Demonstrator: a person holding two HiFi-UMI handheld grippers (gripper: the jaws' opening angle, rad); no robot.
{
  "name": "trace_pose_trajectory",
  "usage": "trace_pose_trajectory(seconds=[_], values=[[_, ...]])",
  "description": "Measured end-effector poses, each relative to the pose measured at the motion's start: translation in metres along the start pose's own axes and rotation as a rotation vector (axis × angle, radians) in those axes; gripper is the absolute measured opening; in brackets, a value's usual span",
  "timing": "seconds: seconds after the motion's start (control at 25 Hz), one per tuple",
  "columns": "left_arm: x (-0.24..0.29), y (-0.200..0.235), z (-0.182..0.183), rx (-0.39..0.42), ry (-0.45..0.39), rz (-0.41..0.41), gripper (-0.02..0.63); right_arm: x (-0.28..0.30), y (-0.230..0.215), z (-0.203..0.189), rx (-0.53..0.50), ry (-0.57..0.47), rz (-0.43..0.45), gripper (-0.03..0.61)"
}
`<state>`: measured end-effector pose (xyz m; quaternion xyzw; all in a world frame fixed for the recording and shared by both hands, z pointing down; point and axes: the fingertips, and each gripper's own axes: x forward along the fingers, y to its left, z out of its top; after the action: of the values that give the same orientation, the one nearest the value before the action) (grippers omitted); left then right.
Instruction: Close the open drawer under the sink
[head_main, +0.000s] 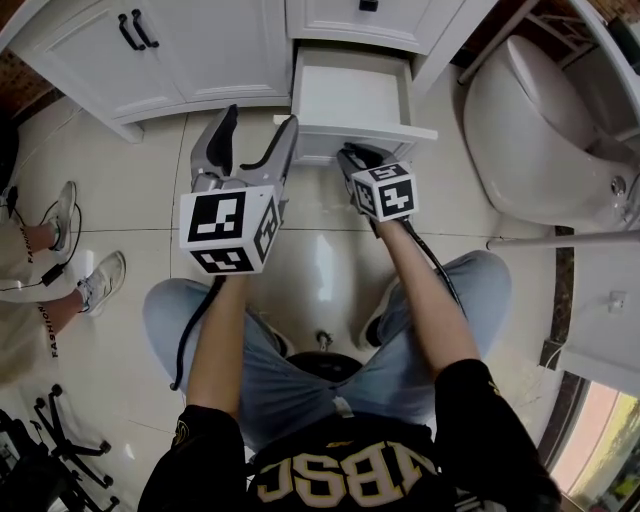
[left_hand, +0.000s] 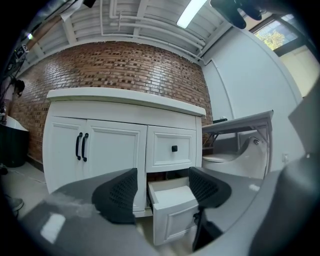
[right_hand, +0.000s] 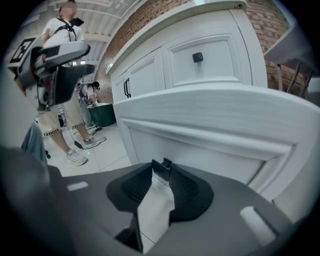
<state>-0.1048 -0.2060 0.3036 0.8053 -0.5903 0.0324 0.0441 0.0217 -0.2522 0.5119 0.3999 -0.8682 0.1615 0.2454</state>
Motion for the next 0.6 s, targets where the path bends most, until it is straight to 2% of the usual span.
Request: trace_pose_trajectory(seconds=[0.08, 0.2, 0.4, 0.6], values=[[0.002, 0.001, -0.002, -0.006, 0.007, -0.007, 0.328, 0.008, -0.007, 0.005, 0.027, -0.019, 0.012, 0.112], [0.005, 0.004, 0.000, 0.000, 0.006, -0.008, 0.328, 0.023, -0.021, 0.016, 0.143, -0.054, 0.031, 0.117], [0.008, 0.004, 0.004, -0.004, 0.005, -0.040, 0.328, 0.048, -0.053, 0.037, 0.154, -0.106, -0.060, 0.120], [0.007, 0.001, 0.006, 0.026, 0.013, -0.060, 0.328, 0.072, -0.073, 0.058, 0.142, -0.080, -0.063, 0.120]])
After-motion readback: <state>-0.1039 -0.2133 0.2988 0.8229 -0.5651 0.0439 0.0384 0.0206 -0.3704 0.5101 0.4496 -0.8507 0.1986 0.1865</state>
